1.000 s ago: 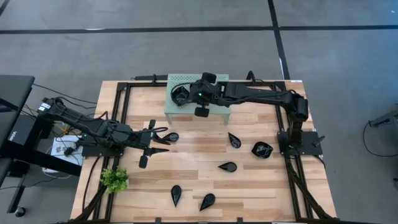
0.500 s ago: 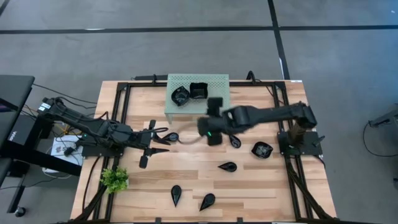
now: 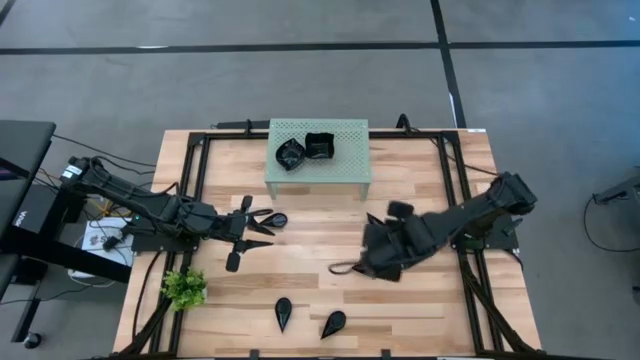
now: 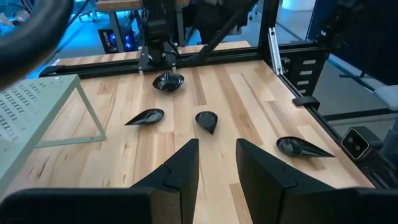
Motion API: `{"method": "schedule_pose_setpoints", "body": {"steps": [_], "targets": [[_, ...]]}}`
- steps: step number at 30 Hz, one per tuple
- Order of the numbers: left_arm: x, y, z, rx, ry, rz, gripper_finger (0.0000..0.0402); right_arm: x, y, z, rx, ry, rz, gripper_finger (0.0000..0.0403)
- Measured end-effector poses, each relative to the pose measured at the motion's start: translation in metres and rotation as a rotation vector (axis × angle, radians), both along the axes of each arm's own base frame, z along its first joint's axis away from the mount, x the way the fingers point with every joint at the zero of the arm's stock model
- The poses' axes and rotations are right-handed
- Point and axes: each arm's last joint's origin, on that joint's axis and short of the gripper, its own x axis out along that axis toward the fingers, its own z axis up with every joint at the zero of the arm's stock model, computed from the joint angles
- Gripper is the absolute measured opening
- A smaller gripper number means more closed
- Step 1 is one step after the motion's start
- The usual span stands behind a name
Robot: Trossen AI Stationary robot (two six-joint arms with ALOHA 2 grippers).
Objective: Pick & Place Mini shaped plates
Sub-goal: Stack the leaf-shaped plate on top of the other leaf-shaped plate on the shelf
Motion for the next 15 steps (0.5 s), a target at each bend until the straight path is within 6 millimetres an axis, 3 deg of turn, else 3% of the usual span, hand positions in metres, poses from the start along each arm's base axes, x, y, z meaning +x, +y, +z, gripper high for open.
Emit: {"method": "schedule_pose_setpoints", "body": {"steps": [9, 15], "targets": [[0.001, 0.000, 0.002, -0.008, -0.020, 0.001, 0.0108, -0.057, -0.005, -0.088, 0.143, 0.187, -0.316, 0.0118], [0.002, 0.004, 0.002, -0.010, -0.023, 0.021, 0.0108, -0.073, -0.013, -0.129, 0.189, 0.177, -0.333, 0.0118]]}}
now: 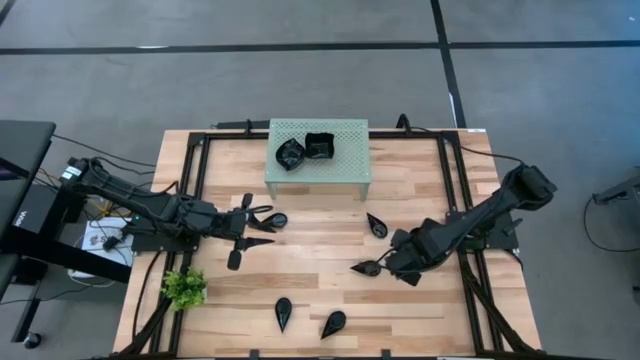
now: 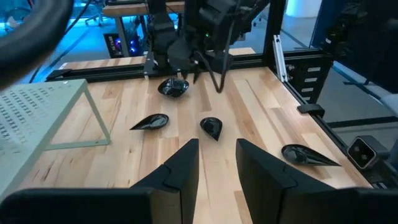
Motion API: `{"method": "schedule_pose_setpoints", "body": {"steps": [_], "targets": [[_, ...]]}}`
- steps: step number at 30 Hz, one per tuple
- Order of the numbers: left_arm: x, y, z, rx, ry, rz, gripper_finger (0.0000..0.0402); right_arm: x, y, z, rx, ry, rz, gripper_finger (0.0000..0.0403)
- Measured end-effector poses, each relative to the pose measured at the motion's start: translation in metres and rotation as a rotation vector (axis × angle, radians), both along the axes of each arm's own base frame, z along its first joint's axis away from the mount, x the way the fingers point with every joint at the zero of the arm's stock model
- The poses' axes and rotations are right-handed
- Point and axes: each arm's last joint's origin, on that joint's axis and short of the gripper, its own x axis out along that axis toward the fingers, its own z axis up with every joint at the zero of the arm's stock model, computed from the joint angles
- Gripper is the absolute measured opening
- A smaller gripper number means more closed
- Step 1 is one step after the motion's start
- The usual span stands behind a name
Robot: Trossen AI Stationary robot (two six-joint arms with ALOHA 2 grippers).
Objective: Pick & Place Mini shaped plates
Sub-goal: Stack the leaf-shaped plate on top of the other leaf-shaped plate on the shelf
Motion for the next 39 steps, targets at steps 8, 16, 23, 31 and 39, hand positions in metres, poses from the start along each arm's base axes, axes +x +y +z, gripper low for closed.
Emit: {"method": "schedule_pose_setpoints", "body": {"steps": [8, 16, 23, 31, 39], "targets": [[0.000, 0.001, 0.000, -0.007, 0.000, 0.007, 0.0108, -0.005, -0.002, -0.031, -0.032, 0.065, 0.118, 0.0118], [0.000, 0.001, 0.000, -0.051, 0.003, 0.018, 0.0108, 0.000, -0.008, -0.053, -0.015, 0.113, 0.134, 0.0117], [0.000, 0.000, 0.001, -0.054, -0.005, 0.018, 0.0108, 0.006, -0.013, -0.047, -0.002, 0.094, 0.162, 0.0036], [0.001, 0.000, 0.002, -0.057, -0.012, 0.018, 0.0108, 0.017, -0.014, -0.027, 0.037, 0.008, 0.158, 0.0008], [0.001, 0.000, 0.003, -0.061, -0.023, 0.017, 0.0108, 0.054, 0.005, 0.031, 0.008, -0.233, 0.423, 0.0003]]}}
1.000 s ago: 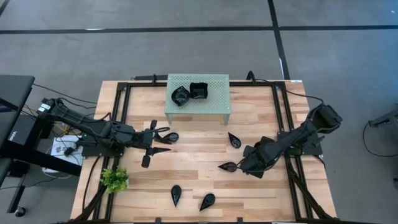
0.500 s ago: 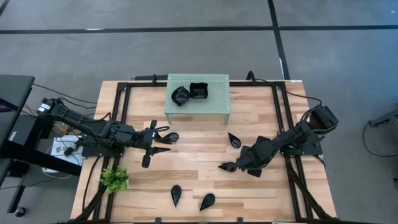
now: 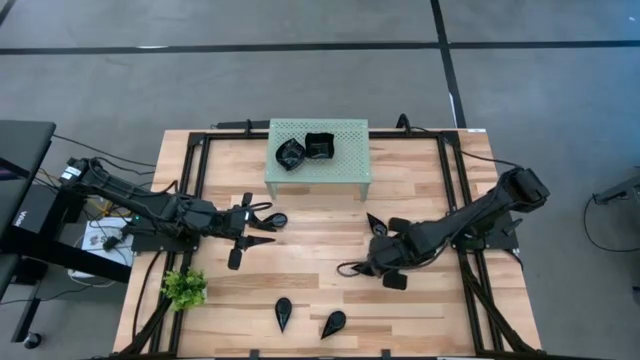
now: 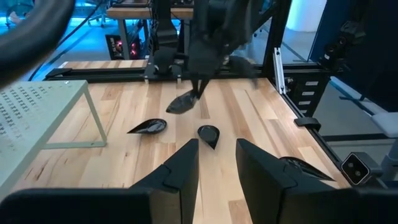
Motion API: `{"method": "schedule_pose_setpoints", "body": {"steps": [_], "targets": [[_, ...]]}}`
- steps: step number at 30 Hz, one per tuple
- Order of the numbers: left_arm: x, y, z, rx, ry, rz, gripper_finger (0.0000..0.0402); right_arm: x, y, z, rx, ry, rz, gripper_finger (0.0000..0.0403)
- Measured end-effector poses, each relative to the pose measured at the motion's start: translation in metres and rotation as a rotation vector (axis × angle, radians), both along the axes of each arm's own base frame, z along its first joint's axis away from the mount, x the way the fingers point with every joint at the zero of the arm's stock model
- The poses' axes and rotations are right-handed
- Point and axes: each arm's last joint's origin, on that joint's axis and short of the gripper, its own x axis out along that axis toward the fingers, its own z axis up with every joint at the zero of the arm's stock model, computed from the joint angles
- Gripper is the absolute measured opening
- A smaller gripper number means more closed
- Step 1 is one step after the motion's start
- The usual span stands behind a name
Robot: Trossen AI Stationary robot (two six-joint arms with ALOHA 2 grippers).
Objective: Pick & Place Mini shaped plates
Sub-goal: Stack the leaf-shaped plate on top of the other leaf-shaped plate on the shelf
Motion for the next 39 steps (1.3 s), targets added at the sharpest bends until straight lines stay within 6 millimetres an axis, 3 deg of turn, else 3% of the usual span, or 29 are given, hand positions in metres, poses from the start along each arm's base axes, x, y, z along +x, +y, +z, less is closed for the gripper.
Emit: {"method": "schedule_pose_setpoints", "body": {"steps": [6, 9, 15, 24, 29, 33, 39], "targets": [[0.004, -0.003, -0.003, 0.050, 0.006, -0.080, 0.0108, 0.029, 0.008, 0.033, -0.164, -0.284, 0.295, 0.0004], [0.011, -0.009, -0.011, 0.117, 0.027, -0.176, 0.0108, 0.047, 0.009, 0.042, -0.228, -0.449, 0.465, 0.0002], [0.036, -0.013, -0.024, 0.230, -0.018, -0.176, 0.0109, 0.075, 0.001, 0.054, -0.263, -0.677, 0.699, 0.0002], [0.061, -0.001, -0.028, 0.284, -0.065, -0.135, 0.0147, 0.087, -0.025, 0.041, -0.261, -0.609, 0.678, 0.0003], [0.069, 0.003, -0.037, 0.270, -0.043, -0.192, 0.0170, 0.090, -0.032, 0.046, -0.302, -0.633, 0.703, 0.0001], [0.077, 0.009, -0.045, 0.277, -0.030, -0.155, 0.0168, 0.091, -0.035, 0.047, -0.335, -0.637, 0.747, 0.0002], [0.077, 0.009, -0.040, 0.306, -0.076, -0.172, 0.0137, 0.091, -0.038, 0.048, -0.333, -0.645, 0.752, 0.0002]]}}
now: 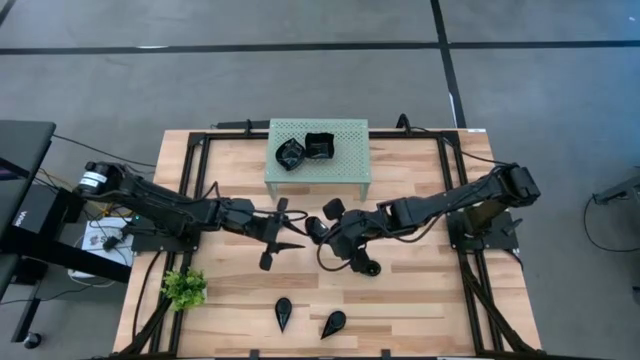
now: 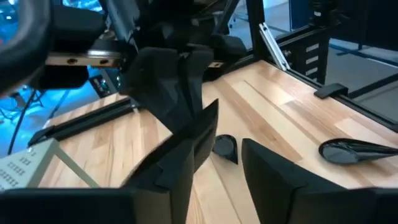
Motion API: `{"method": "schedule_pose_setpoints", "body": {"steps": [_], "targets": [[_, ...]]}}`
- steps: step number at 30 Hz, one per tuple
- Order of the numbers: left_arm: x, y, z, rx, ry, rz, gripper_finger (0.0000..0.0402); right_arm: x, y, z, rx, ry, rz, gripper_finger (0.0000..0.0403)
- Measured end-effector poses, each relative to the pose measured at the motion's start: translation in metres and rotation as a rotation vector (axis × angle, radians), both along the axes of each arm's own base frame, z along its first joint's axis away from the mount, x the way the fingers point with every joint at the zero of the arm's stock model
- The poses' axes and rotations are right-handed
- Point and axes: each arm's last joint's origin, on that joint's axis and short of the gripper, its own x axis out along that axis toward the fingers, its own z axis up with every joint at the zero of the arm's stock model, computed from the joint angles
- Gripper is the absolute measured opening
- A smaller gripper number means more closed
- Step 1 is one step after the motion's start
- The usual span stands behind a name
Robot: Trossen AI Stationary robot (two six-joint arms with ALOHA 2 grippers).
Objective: Pick & Place Mini shaped plates
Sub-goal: Stack the leaf-shaped plate on top of the other leaf-shaped plate on the shelf
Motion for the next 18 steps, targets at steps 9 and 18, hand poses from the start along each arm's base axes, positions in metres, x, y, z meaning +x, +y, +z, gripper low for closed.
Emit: {"method": "schedule_pose_setpoints", "body": {"steps": [9, 18], "targets": [[-0.004, 0.000, 0.008, 0.010, -0.036, -0.003, 0.0108, -0.002, 0.000, -0.003, -0.002, 0.038, 0.010, 0.0002], [0.001, -0.001, -0.002, 0.024, 0.009, -0.006, 0.0121, -0.001, 0.000, -0.001, -0.112, 0.010, 0.100, 0.0003]]}}
